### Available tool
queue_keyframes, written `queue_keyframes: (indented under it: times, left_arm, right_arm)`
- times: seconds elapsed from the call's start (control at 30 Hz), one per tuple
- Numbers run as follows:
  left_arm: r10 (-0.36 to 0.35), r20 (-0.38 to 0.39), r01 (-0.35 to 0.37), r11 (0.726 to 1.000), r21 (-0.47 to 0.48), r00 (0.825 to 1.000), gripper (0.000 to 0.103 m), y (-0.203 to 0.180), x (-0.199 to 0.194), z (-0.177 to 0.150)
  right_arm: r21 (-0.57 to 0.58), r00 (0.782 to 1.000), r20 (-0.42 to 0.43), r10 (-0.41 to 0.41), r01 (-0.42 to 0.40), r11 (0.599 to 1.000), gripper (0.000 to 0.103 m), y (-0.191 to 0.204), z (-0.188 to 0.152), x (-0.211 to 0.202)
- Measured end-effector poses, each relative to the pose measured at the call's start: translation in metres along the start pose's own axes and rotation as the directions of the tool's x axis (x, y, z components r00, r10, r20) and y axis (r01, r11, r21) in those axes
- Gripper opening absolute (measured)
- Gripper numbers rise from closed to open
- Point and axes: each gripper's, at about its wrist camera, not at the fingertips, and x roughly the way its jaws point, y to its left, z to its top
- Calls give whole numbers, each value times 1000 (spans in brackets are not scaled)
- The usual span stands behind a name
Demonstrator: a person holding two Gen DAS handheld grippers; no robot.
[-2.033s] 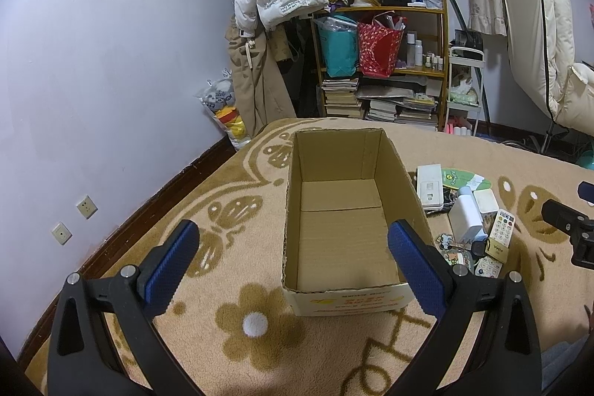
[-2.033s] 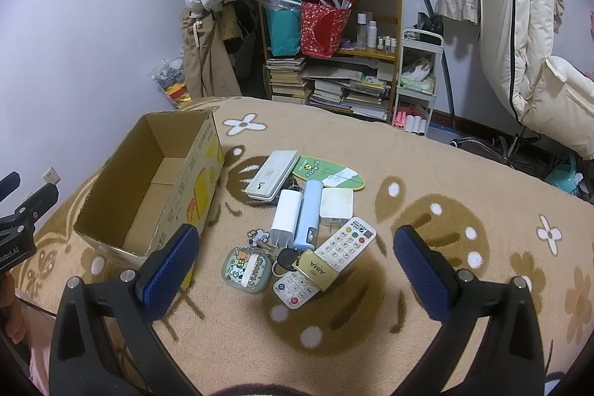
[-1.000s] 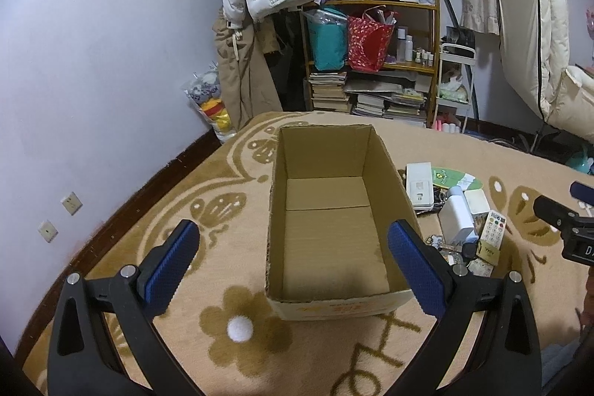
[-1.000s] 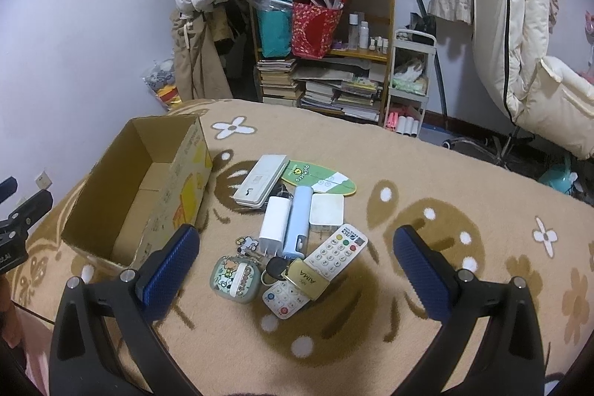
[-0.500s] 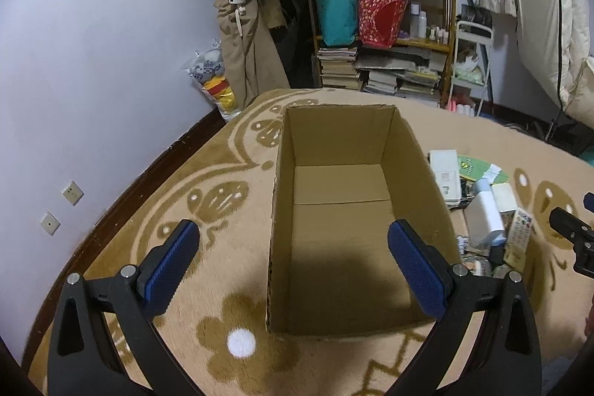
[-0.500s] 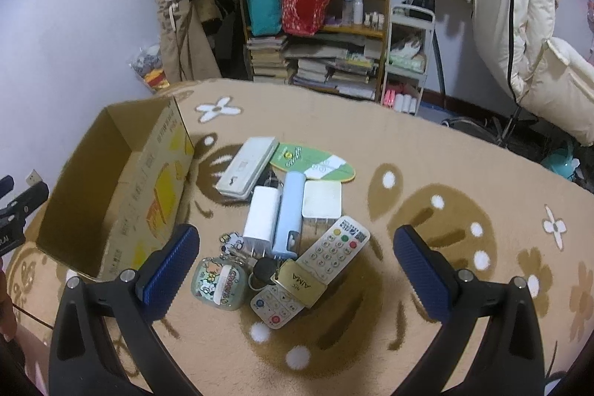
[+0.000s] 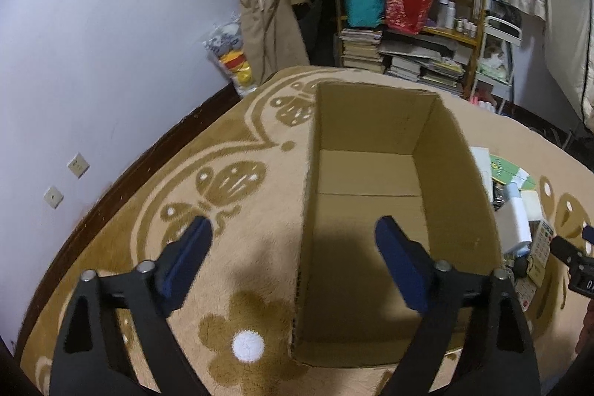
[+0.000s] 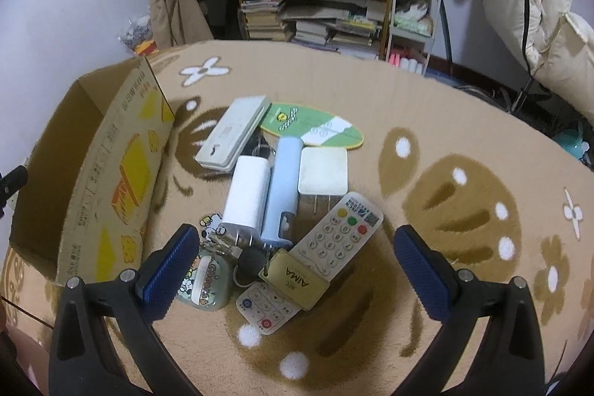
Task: Organize rigid objects
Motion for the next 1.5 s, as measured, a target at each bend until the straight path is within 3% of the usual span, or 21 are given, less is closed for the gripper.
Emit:
queue_keyframes:
  times: [0.33,0.43,0.47,0.6,0.77,0.9,1.07,1.17,1.23,1.37,1.5]
  left_arm:
    - [-10,-127,6,999,-37,992,43,8,30,-7]
    - [-23,-155,15,998,-58,988,39,11,36,-11]
    - [-27,-164,17,998,-62,986,37,11,37,-11]
    - [-69,-222,50,995,-90,973,21,15,46,-15]
    - [-75,-232,58,995,-82,970,14,13,48,-17]
    - [-71,-226,57,996,-70,971,12,10,48,-18]
    - [-82,-220,64,994,-87,972,12,14,47,-17]
    - [-69,-218,52,995,-87,973,12,13,47,-17]
    - [-73,-216,55,995,-88,974,12,13,47,-16]
    - [-72,-210,54,995,-87,975,12,13,46,-17]
    - [-71,-207,54,995,-86,976,12,13,45,-17]
  right_arm:
    - [-31,998,-51,26,-27,999,100,8,-6,18]
    - [-36,995,-85,55,-58,998,92,10,-7,23]
    - [-35,994,-94,64,-67,997,85,11,-8,24]
    - [-32,986,-141,91,-97,995,68,12,-11,31]
    - [-5,978,-176,114,-117,993,57,9,-11,35]
    - [30,975,-186,124,-120,992,41,4,-11,37]
    - [59,960,-231,156,-146,987,38,3,-13,46]
    - [31,961,-239,142,-138,990,22,6,-13,50]
    - [-15,965,-243,102,-109,994,21,10,-12,52]
    - [-4,962,-242,129,-134,991,3,8,-13,53]
    - [12,964,-223,144,-145,989,3,6,-9,48]
